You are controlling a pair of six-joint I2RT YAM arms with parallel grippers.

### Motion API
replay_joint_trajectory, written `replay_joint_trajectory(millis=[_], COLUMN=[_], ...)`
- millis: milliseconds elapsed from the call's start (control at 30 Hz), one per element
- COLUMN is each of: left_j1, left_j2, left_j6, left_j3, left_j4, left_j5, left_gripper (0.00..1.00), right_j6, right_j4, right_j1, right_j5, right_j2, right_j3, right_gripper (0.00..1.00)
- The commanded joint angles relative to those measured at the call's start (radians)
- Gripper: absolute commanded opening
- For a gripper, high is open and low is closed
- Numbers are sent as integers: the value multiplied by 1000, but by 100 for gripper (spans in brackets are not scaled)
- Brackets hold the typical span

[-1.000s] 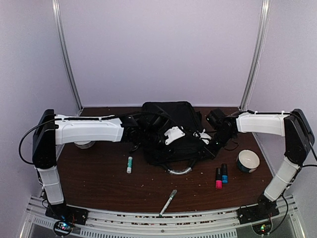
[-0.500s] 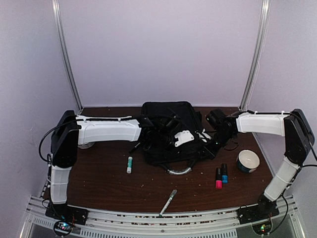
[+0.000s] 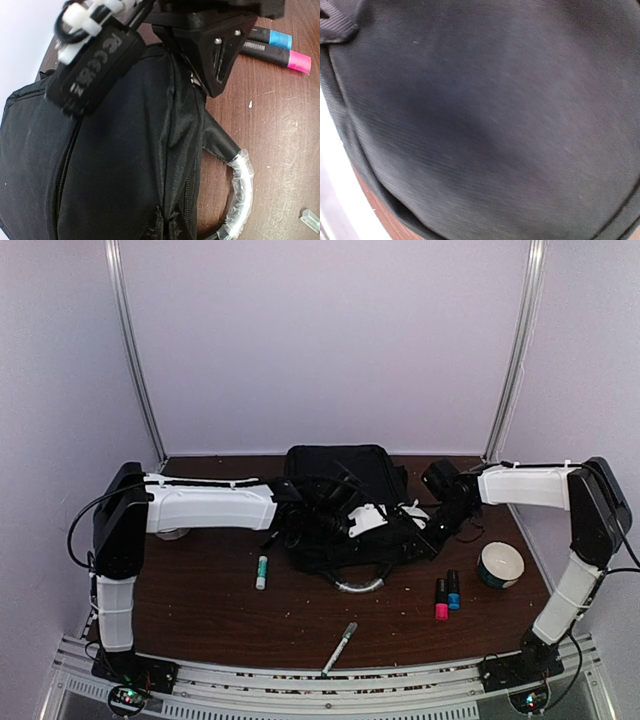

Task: Pack the student bag
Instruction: Zip the student bag into the largest pocket of the bag.

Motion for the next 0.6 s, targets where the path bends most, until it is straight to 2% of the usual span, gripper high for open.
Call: replay_joint_trajectory(millis=[0,200,567], left_j1=[8,8,4], left_j2=[-108,-173,-218], left_j6=[3,-7,-11], left_j3=[-91,-185,-244], left_j4=[-19,27,64], left_j5=[-36,-29,-26], left_gripper=[3,1,0], right_j6=[6,0,-12], right_j4=[-39,-75,-132], right_j1=[-85,-123,-161], right_j5=[50,87,163], right_j2=[43,115,217], right_j3=[34,128,270], right_gripper=[0,0,0])
